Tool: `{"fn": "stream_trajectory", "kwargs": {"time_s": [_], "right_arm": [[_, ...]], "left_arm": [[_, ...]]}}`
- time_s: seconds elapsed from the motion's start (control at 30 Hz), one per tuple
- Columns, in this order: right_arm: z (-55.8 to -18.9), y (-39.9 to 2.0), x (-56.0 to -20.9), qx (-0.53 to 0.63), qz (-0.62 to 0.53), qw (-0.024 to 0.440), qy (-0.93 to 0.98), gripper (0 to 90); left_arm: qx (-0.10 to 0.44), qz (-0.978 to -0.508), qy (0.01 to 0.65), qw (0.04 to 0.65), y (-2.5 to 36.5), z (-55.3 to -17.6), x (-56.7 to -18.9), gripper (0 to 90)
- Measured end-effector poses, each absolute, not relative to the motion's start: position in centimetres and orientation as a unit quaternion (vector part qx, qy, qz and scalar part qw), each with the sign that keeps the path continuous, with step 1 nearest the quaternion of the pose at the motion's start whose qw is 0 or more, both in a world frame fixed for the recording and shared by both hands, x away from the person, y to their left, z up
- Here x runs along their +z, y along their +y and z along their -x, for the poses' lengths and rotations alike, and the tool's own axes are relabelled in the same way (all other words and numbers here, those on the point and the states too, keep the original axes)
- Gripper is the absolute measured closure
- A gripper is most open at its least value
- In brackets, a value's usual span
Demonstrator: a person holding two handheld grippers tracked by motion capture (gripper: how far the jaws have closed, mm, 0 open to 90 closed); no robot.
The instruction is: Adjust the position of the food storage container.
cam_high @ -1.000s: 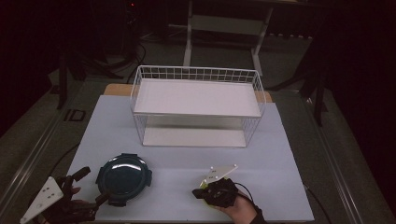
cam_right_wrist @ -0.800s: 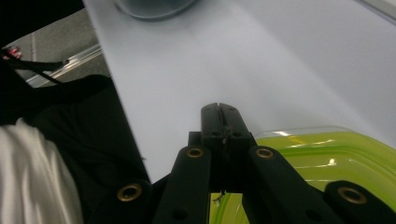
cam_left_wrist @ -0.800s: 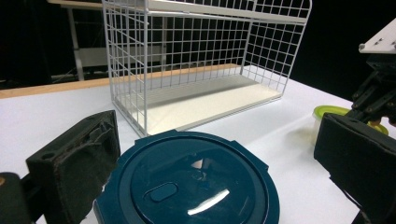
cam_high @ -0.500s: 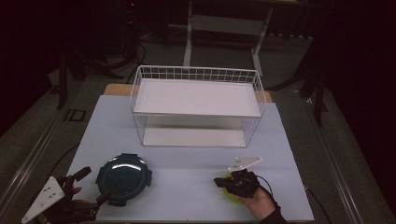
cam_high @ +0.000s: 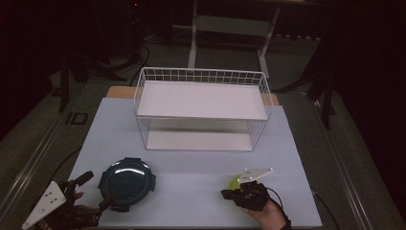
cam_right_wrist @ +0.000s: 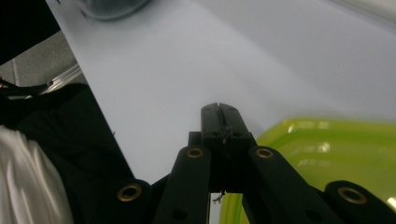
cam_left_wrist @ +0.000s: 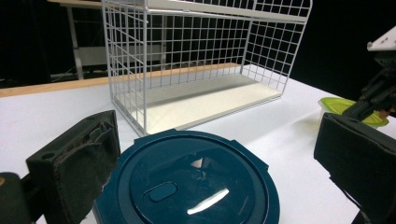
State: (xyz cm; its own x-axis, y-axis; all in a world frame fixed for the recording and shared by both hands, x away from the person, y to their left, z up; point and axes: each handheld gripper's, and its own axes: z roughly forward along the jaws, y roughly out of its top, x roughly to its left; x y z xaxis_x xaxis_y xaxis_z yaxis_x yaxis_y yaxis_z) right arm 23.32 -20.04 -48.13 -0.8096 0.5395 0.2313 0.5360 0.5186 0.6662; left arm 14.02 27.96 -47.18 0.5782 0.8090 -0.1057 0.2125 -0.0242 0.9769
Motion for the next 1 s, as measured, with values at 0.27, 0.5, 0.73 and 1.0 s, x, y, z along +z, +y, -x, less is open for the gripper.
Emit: {"fn": "stream_trajectory", "kwargs": {"time_s": [0.27, 0.5, 0.73, 1.0], "right_arm": [[-23.3, -21.8, -48.5, 0.376, -0.326, 0.010, 0.867, 90.0], [-24.6, -24.5, -48.6, 0.372, -0.360, 0.032, 0.855, 90.0], [-25.8, -27.0, -48.6, 0.373, -0.397, 0.050, 0.837, 90.0], [-26.3, -27.9, -48.4, 0.383, -0.407, 0.061, 0.827, 90.0]], "left_arm": [[0.255, -0.670, 0.381, 0.584, 27.8, -14.1, -47.2, 0.0], [0.253, -0.671, 0.382, 0.583, 27.8, -14.1, -47.3, 0.0], [0.250, -0.669, 0.381, 0.587, 27.8, -14.1, -47.3, 0.0], [0.250, -0.674, 0.374, 0.585, 27.7, -14.1, -47.3, 0.0]]}}
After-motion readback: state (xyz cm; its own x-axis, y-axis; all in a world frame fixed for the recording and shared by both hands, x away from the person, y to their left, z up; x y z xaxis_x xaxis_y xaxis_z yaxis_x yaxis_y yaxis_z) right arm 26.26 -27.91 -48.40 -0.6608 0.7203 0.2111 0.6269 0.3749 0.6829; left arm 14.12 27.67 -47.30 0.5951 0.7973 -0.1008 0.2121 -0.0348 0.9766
